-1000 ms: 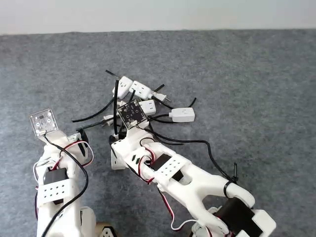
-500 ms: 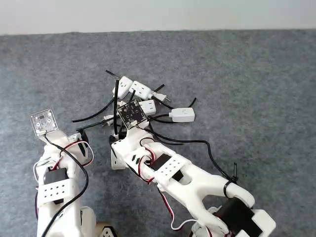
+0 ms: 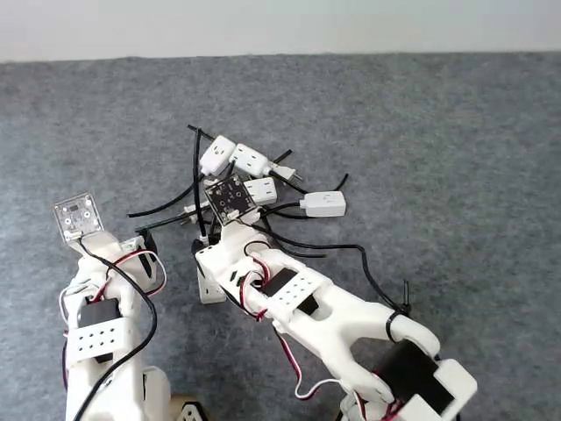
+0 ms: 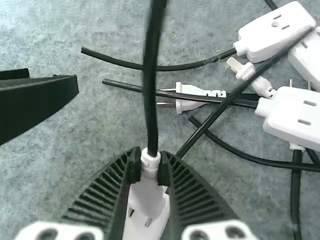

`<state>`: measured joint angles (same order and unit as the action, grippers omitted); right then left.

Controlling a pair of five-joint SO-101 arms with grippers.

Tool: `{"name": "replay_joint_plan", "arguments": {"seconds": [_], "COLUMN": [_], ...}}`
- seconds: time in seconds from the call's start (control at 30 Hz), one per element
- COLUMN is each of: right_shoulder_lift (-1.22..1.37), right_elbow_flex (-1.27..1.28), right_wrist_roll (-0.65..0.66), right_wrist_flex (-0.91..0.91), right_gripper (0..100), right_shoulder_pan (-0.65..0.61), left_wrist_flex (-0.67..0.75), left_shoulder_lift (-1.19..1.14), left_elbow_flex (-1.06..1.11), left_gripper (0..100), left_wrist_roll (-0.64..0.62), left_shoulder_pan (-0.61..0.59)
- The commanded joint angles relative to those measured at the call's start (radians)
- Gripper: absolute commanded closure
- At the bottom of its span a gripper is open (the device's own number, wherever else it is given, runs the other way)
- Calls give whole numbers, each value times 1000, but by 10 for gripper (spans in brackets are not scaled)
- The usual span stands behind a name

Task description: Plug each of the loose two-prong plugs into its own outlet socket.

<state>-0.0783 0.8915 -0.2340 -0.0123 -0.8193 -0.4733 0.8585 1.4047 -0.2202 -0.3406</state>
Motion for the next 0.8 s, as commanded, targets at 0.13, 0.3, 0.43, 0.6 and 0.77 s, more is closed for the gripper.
{"name": "replay_joint_plan", "arguments": {"seconds": [0.13,0.3,0.43,0.6,0.77], "right_shoulder_lift": [-45,-142,-170,-216,-309], "right_elbow_flex": [3,84,124,175,256], "right_wrist_roll": [0,0,32,49,75], "right_wrist_flex": [-13,-12,-13,-13,-13], "right_gripper": [991,991,991,991,991], "right_shoulder_pan": [7,2,1,1,1], "left_wrist_flex": [21,21,21,21,-20], "left_shoulder_lift": [17,17,17,17,15], "left_elbow_flex": [-8,-8,-8,-8,-12], "left_gripper": [830,830,830,830,830], "left_wrist_roll": [-3,-3,-3,-3,23], "left_shoulder_pan": [-6,-6,-6,-6,-5]}}
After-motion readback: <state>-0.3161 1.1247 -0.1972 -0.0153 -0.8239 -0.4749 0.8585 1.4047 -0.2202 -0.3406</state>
